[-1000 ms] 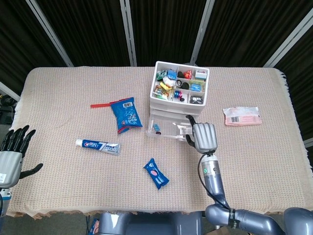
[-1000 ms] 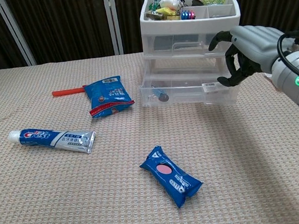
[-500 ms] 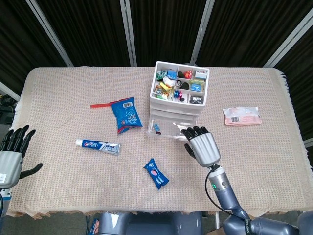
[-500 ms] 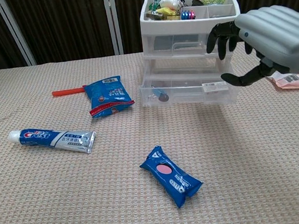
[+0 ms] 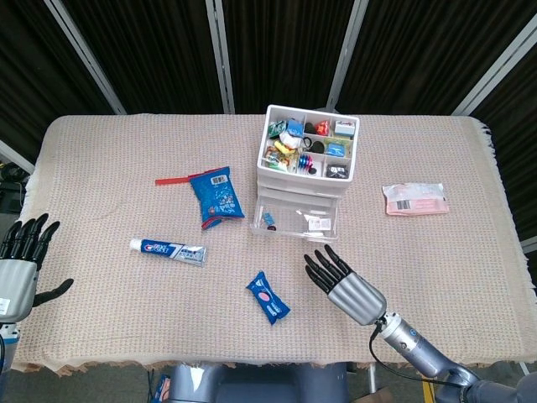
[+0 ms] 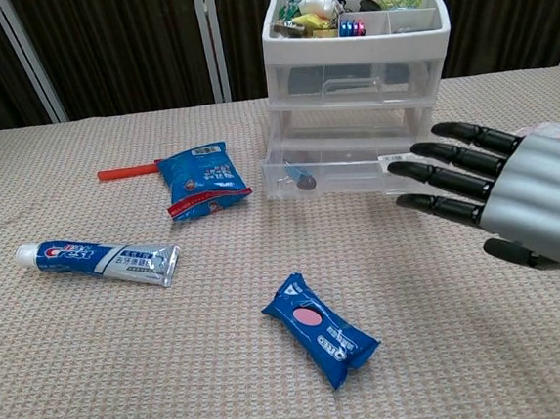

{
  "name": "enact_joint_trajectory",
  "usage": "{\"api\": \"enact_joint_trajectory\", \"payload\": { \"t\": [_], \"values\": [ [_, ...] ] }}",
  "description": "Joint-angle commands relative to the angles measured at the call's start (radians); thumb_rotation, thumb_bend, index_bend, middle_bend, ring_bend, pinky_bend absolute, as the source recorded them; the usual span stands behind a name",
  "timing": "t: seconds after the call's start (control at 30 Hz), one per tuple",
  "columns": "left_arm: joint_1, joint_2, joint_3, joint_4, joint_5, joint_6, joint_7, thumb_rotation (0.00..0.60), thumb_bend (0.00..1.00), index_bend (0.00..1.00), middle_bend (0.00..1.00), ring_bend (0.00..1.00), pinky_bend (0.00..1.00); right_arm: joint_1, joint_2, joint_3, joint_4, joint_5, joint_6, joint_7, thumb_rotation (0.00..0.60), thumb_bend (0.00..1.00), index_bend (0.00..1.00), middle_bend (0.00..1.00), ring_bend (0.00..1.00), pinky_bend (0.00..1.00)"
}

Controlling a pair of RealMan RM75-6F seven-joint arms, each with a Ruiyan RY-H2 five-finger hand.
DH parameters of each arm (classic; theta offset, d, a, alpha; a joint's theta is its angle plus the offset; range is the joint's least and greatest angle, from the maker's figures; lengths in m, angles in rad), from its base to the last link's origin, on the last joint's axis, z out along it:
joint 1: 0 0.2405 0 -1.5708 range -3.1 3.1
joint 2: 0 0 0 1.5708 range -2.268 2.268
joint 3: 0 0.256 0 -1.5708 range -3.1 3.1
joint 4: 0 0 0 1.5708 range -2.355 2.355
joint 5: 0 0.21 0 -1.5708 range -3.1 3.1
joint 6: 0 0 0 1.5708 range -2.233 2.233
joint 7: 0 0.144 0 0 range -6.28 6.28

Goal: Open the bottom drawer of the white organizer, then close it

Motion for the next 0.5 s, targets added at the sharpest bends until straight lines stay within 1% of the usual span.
{"api": "enact_joint_trajectory", "payload": {
  "t": [0.03, 0.17, 0.37, 0.5],
  "values": [
    [0.000, 0.000, 0.000, 0.001, 0.000, 0.000, -0.002, 0.600, 0.12, 0.07, 0.00, 0.00, 0.00, 0.000, -0.033, 0.005, 0.041, 0.002, -0.035, -0.041, 0.600, 0.28, 0.12, 0.00, 0.00, 0.04],
    [0.000, 0.001, -0.001, 0.002, -0.001, 0.001, -0.006, 0.600, 0.12, 0.07, 0.00, 0.00, 0.00, 0.008, -0.066, 0.018, 0.082, 0.006, -0.063, -0.086, 0.600, 0.28, 0.12, 0.00, 0.00, 0.04],
    [0.000, -0.001, -0.004, 0.002, -0.003, 0.002, -0.009, 0.600, 0.12, 0.07, 0.00, 0.00, 0.00, 0.028, -0.125, 0.062, 0.151, 0.033, -0.102, -0.157, 0.600, 0.28, 0.12, 0.00, 0.00, 0.03],
    [0.000, -0.001, -0.004, 0.002, -0.006, 0.000, -0.012, 0.600, 0.12, 0.07, 0.00, 0.00, 0.00, 0.040, -0.154, 0.080, 0.190, 0.045, -0.117, -0.181, 0.600, 0.28, 0.12, 0.00, 0.00, 0.03]
  ]
}}
